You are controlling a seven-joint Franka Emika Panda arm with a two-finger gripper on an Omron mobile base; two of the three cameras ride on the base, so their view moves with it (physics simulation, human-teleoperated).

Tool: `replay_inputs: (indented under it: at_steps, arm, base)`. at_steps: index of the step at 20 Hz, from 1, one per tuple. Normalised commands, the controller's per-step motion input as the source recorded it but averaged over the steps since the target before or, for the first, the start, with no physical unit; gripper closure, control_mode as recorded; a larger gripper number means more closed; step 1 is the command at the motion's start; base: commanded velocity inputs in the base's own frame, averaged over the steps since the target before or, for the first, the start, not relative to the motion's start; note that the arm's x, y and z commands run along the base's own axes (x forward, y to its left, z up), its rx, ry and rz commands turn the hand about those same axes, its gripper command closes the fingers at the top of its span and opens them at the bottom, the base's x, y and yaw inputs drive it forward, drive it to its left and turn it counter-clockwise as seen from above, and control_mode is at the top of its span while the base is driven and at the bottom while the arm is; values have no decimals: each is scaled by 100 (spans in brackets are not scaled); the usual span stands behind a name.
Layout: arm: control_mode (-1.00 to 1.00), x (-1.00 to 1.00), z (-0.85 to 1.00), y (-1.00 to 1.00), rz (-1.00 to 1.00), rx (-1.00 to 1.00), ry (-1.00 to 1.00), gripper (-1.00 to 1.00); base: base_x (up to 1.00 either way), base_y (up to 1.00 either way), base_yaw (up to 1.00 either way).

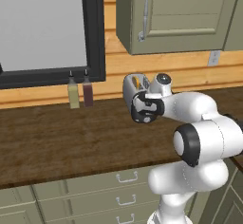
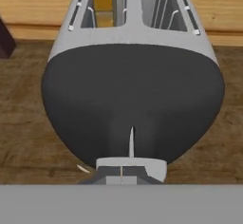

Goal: Start the toaster. Once the lever pops up, take the bread to the plate on the dining counter.

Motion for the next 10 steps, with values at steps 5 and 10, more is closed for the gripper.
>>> replay_inputs:
  at_steps: [5,10]
  arm:
    - [-100,0,-29,0,0,0,-1,100]
    - [-100,0,-42,0,0,0,0,100]
  base:
    - [0,0,0]
    - [0,0,0]
